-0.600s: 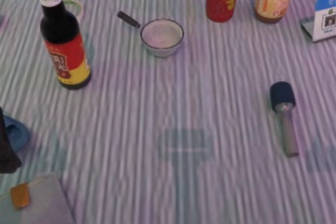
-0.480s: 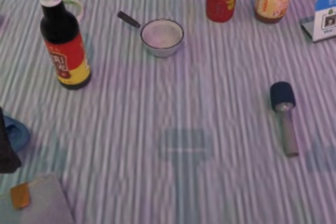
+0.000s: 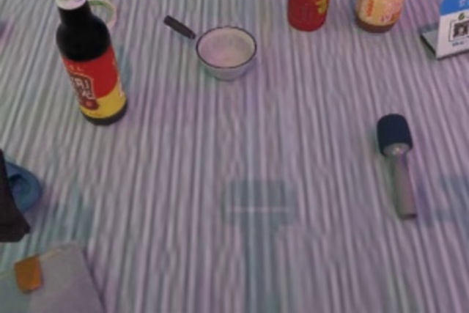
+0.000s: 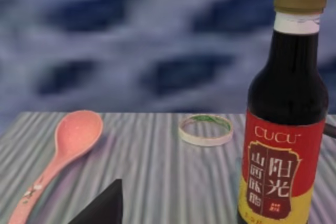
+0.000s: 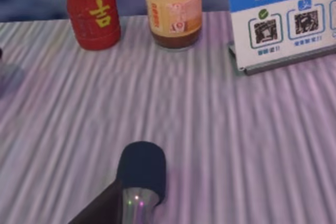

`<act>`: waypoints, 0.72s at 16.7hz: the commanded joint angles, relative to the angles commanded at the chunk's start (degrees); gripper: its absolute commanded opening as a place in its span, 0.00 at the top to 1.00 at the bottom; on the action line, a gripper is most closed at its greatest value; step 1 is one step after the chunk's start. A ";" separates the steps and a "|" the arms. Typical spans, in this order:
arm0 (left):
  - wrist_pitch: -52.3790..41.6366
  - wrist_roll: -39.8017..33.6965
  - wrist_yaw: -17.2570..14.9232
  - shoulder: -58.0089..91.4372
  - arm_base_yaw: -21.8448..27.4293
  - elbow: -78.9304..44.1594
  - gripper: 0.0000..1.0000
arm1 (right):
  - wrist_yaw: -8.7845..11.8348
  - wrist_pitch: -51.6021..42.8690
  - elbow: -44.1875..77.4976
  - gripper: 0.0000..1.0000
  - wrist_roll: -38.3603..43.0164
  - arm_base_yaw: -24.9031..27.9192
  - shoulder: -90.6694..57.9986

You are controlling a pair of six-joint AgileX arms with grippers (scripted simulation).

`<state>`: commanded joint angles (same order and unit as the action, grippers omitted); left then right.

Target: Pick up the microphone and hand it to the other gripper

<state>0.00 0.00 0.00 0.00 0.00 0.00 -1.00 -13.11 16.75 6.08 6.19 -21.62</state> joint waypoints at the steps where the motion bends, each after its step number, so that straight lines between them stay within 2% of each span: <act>1: 0.00 0.00 0.00 0.00 0.00 0.00 0.00 | -0.39 -2.78 3.47 0.00 1.26 1.11 -5.02; 12: 0.00 0.00 0.00 0.00 0.00 0.00 0.00 | -4.86 -34.06 43.03 0.00 15.44 13.74 -64.85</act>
<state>0.00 0.00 0.00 0.00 0.00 0.00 -5.86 -47.17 59.78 21.52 19.93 -86.48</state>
